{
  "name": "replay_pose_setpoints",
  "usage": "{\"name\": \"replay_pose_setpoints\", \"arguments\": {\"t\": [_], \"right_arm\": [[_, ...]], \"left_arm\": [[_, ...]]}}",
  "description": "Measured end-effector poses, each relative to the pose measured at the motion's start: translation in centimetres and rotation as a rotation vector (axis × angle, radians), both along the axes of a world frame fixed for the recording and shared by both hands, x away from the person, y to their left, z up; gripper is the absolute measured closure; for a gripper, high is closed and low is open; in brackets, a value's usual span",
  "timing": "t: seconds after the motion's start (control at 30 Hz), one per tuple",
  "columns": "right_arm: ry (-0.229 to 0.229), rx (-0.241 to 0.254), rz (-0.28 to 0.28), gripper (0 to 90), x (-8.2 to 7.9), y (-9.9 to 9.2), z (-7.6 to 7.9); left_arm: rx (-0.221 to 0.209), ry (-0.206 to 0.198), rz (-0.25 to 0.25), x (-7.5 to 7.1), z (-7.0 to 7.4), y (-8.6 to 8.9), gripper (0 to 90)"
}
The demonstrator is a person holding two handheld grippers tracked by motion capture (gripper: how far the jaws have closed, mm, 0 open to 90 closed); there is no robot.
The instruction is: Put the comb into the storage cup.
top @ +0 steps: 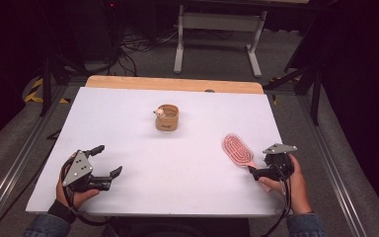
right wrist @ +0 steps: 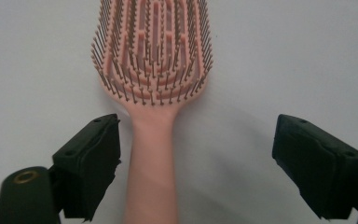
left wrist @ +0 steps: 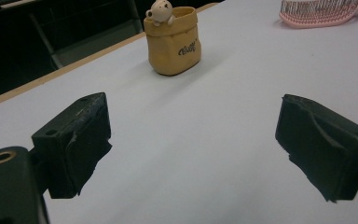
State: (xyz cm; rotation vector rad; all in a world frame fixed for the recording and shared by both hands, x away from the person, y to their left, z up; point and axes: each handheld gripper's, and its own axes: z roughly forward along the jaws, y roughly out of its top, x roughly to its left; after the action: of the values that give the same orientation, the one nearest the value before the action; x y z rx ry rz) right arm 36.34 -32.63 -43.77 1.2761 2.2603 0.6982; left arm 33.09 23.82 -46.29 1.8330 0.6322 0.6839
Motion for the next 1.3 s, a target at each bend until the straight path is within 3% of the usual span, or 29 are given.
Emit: {"name": "replay_pose_setpoints", "arguments": {"t": [0.07, 0.23, 0.4, 0.6, 0.87, 1.0, 1.3], "right_arm": [[0.058, -0.005, 0.0, 17.5, 0.5, 0.0, -0.1], [0.124, -0.002, -0.025, 14.0, 1.8, 0.0, -0.2], [0.184, -0.014, -0.004, 21.9, 2.7, 0.4, -0.7], [0.186, -0.012, 0.048, 41.0, 2.6, 0.9, -0.3], [0.178, -0.003, 0.075, 64.2, 2.2, 1.5, -0.2], [0.169, 0.002, 0.074, 68.9, 2.1, 1.5, -0.3], [0.132, 0.006, 0.085, 69.2, 1.9, 1.6, -0.4]], "left_arm": [[0.007, 0.001, 0.001, 0.0, 0.0, 0.0, 11.4], [0.005, 0.007, -0.003, 0.0, -0.1, -0.1, 11.4], [0.02, 0.01, -0.009, 0.1, -0.1, -0.1, 11.4], [0.022, 0.009, -0.009, 0.1, -0.1, -0.2, 11.4], [0.027, 0.01, -0.01, 0.1, -0.2, -0.2, 11.2], [0.027, 0.013, -0.01, 0.1, -0.2, -0.2, 11.2], [0.022, 0.007, 0.011, 0.1, -0.2, -0.1, 10.2]]}}
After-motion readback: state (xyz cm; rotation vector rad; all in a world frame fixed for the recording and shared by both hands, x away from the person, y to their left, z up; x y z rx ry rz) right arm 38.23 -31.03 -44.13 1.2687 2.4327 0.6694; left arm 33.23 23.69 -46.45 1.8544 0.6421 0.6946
